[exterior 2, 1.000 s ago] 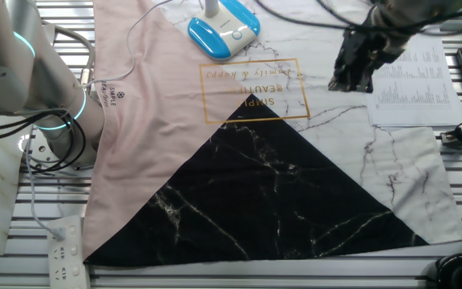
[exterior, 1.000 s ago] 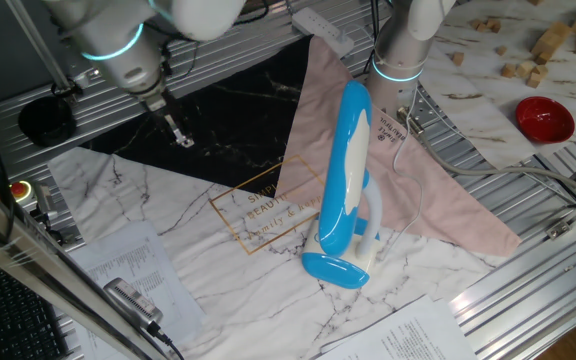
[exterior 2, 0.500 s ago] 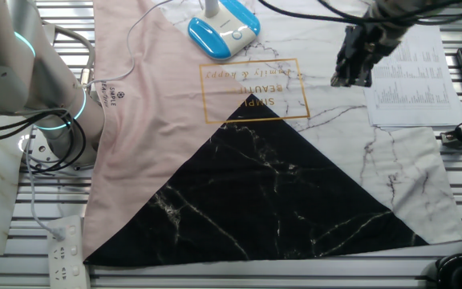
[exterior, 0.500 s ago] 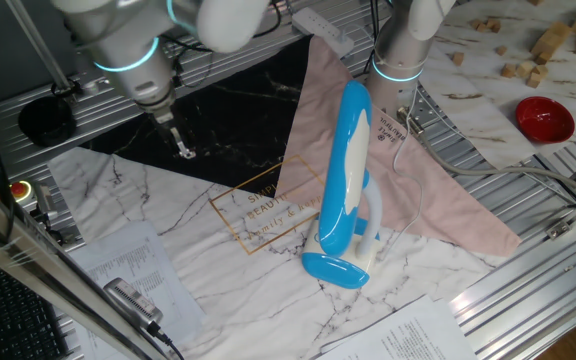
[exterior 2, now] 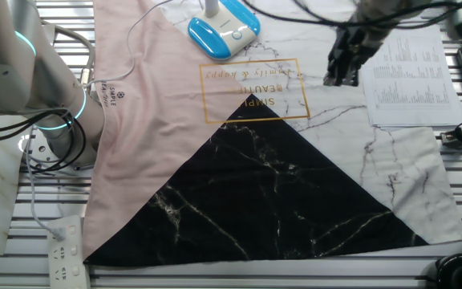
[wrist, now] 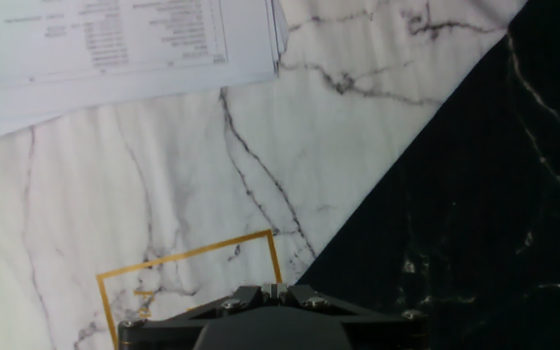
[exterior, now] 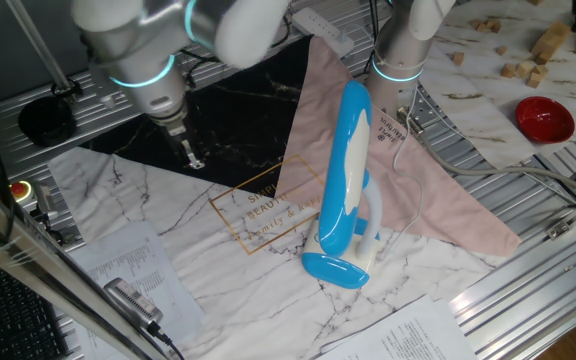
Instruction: Turn on the desk lamp by pressing the button
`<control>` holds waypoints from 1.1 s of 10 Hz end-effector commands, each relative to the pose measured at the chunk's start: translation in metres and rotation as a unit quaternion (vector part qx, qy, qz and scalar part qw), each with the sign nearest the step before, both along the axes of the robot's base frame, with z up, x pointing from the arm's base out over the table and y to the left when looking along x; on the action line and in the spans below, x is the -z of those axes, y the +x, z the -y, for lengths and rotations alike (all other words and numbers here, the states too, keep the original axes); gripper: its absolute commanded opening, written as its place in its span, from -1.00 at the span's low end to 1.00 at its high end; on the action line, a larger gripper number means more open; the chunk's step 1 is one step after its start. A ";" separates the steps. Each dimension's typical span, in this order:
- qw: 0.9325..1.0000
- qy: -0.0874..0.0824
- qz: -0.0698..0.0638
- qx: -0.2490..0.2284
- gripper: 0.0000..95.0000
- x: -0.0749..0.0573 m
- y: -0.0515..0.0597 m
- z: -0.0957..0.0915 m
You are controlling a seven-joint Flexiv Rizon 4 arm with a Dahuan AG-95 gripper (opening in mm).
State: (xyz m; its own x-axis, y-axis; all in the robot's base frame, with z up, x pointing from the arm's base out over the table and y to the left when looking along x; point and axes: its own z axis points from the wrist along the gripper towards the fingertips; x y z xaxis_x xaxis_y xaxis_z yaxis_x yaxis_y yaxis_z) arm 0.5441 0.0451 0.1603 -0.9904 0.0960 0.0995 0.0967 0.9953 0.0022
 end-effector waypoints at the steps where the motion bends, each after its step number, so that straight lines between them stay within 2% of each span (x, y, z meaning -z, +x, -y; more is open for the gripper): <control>1: 1.000 0.003 0.001 -0.005 -1.00 0.005 -0.002 0.000; 2: 1.000 0.003 0.005 -0.008 -1.00 0.010 -0.004 0.001; 4: 1.000 0.008 0.004 -0.012 -1.00 0.020 -0.007 0.005; 6: 1.000 0.006 0.006 -0.015 -1.00 0.030 -0.006 0.007; 11: 0.999 0.000 0.006 -0.036 -1.00 0.032 -0.008 0.008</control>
